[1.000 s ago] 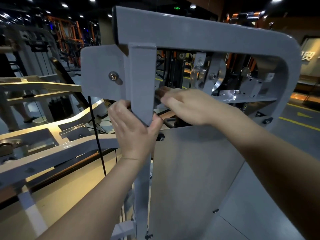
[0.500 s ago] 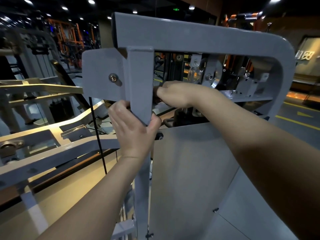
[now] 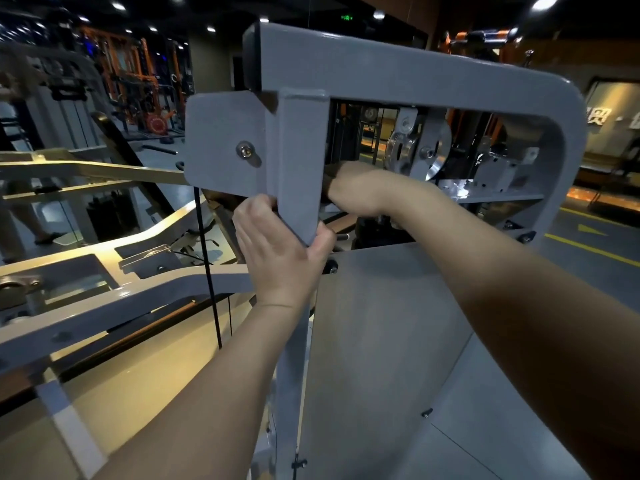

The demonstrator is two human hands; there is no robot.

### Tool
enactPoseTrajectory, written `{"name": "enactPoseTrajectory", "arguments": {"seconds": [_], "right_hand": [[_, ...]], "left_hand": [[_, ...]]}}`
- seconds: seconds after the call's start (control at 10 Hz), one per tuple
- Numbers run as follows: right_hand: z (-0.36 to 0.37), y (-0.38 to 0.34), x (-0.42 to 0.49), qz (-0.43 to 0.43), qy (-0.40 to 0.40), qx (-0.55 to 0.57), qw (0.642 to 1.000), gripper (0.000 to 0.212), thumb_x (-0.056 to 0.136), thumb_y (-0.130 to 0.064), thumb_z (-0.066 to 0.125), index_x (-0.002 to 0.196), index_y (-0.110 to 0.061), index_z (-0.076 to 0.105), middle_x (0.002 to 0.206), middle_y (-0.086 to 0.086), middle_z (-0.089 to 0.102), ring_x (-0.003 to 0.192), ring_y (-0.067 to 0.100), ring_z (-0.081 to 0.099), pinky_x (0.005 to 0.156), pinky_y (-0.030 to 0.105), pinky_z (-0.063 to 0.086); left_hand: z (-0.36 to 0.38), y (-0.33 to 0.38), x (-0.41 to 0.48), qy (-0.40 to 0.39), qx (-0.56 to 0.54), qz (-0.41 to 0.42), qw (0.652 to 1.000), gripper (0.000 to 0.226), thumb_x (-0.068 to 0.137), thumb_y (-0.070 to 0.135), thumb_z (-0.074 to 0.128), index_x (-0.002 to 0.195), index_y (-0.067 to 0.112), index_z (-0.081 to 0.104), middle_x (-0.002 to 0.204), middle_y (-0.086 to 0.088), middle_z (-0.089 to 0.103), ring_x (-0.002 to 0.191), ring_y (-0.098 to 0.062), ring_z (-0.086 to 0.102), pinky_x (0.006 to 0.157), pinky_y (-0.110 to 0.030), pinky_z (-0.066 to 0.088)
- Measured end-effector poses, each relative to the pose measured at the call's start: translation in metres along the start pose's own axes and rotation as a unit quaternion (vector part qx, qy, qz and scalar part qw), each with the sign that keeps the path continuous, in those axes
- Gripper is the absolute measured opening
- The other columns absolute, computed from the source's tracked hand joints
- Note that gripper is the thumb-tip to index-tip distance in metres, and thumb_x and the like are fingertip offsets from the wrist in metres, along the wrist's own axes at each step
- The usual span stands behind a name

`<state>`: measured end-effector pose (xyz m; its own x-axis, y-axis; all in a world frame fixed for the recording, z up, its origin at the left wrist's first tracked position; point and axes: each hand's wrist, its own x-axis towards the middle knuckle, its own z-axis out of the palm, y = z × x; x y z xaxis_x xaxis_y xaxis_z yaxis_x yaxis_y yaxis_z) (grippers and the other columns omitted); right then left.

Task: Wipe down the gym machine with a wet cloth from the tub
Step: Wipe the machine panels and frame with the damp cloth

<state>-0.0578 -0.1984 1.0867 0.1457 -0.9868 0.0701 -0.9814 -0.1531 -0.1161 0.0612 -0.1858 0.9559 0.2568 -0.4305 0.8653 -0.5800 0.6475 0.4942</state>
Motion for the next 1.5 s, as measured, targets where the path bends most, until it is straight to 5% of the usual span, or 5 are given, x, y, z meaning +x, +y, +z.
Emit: {"name": "enactPoseTrajectory", "arguments": {"seconds": [0.2, 0.4, 0.6, 0.9, 1.5], "right_hand": [[0.012, 0.002, -0.041, -0.067, 0.082, -0.018, 0.994, 0.033, 0.107, -0.031, 0.036, 0.080, -0.017, 0.049, 0.087, 0.002, 0.053, 0.089, 0.025, 0.053, 0.070, 0.036, 0.035], [0.020, 0.055, -0.080, -0.149, 0.147, 0.021, 0.978, 0.041, 0.109, -0.024, 0.046, 0.149, -0.018, 0.052, 0.151, -0.007, 0.054, 0.139, 0.003, 0.043, 0.115, 0.008, 0.022], [0.051, 0.023, -0.063, -0.192, 0.248, -0.024, 0.949, 0.027, 0.105, -0.022, 0.044, 0.107, -0.008, 0.067, 0.107, 0.003, 0.070, 0.113, 0.030, 0.056, 0.100, 0.031, 0.044], [0.041, 0.077, -0.101, -0.060, 0.272, -0.037, 0.960, 0.043, 0.104, -0.008, 0.051, 0.144, -0.022, 0.054, 0.107, -0.046, 0.043, 0.107, 0.021, 0.037, 0.087, 0.029, 0.039], [0.012, 0.010, -0.047, 0.033, 0.105, 0.069, 0.992, 0.025, 0.106, -0.020, 0.035, 0.093, -0.017, 0.055, 0.094, 0.008, 0.055, 0.109, 0.037, 0.055, 0.099, 0.050, 0.043]], "left_hand": [[0.004, -0.005, 0.000, 0.010, -0.006, 0.010, 1.000, 0.061, 0.073, 0.025, 0.076, 0.117, 0.012, 0.035, 0.110, -0.024, 0.048, 0.102, -0.039, 0.048, 0.085, -0.054, 0.046], [0.003, -0.005, -0.001, 0.005, 0.000, 0.012, 1.000, 0.061, 0.074, 0.025, 0.074, 0.119, 0.014, 0.034, 0.113, -0.024, 0.048, 0.104, -0.040, 0.049, 0.086, -0.055, 0.048], [0.002, -0.005, -0.001, 0.010, 0.002, 0.012, 1.000, 0.059, 0.080, 0.033, 0.075, 0.119, 0.013, 0.035, 0.112, -0.024, 0.049, 0.102, -0.040, 0.049, 0.086, -0.053, 0.047], [0.003, -0.004, -0.002, 0.006, 0.013, 0.012, 1.000, 0.061, 0.075, 0.025, 0.074, 0.120, 0.013, 0.035, 0.113, -0.024, 0.048, 0.104, -0.038, 0.047, 0.088, -0.052, 0.047], [-0.002, -0.001, -0.003, -0.017, 0.017, -0.003, 1.000, 0.063, 0.077, 0.031, 0.072, 0.124, 0.015, 0.032, 0.118, -0.026, 0.048, 0.107, -0.036, 0.044, 0.091, -0.048, 0.046]]}}
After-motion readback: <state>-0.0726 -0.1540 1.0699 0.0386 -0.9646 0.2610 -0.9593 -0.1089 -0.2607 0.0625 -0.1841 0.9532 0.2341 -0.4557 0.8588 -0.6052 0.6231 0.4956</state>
